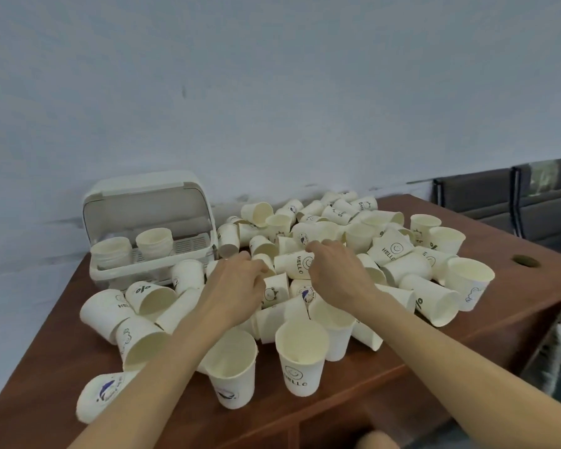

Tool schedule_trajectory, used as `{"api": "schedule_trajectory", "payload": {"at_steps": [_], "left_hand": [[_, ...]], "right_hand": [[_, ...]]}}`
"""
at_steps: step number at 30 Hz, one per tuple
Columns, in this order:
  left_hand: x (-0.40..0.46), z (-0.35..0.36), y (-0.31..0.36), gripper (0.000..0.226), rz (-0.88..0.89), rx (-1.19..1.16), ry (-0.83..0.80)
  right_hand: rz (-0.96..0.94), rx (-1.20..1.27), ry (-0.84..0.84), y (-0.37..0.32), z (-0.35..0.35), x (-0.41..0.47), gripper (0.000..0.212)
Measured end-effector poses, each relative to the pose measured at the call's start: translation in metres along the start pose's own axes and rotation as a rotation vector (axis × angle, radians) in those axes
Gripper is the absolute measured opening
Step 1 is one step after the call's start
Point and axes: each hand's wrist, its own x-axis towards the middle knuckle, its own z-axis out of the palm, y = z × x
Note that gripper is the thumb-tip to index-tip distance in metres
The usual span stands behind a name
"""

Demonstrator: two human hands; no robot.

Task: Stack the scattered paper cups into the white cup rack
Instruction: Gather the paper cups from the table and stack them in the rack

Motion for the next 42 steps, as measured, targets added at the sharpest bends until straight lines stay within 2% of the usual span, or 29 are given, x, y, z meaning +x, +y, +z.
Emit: {"api": "schedule_trajectory", "payload": {"at_steps": [4,10,14,17,22,32,42], "left_hand": [[-0.023,-0.016,0.001,0.029,0.021,-0.031,0.042],[-0.069,-0.032,-0.006,0.022,-0.024,-0.044,0.052],[-0.088,-0.041,0.007,0.029,-0.032,0.023,-0.057],[-0.096,-0.045,0.020,0.031,-0.007,0.072,-0.131],[-0.102,-0.047,0.029,0.021,0.068,0.207,-0.239],[-0.093,-0.051,0.023,0.021,0.093,0.298,-0.239],[-0.058,-0.078,0.000,0.021,0.071,0.221,-0.069]], "right_hand": [[-0.075,0.059,-0.016,-0.017,-0.005,-0.016,0.037],[-0.283,0.130,0.009,-0.033,-0.015,-0.055,0.021],[-0.395,0.052,-0.173,-0.036,-0.020,-0.074,0.033],[-0.439,-0.019,-0.246,-0.041,-0.021,-0.080,0.040],[-0.442,-0.042,-0.328,-0.044,-0.017,-0.085,0.027],[-0.489,-0.071,-0.281,-0.056,-0.020,-0.078,0.026],[-0.519,-0.030,-0.147,-0.075,-0.041,-0.030,0.023]]}}
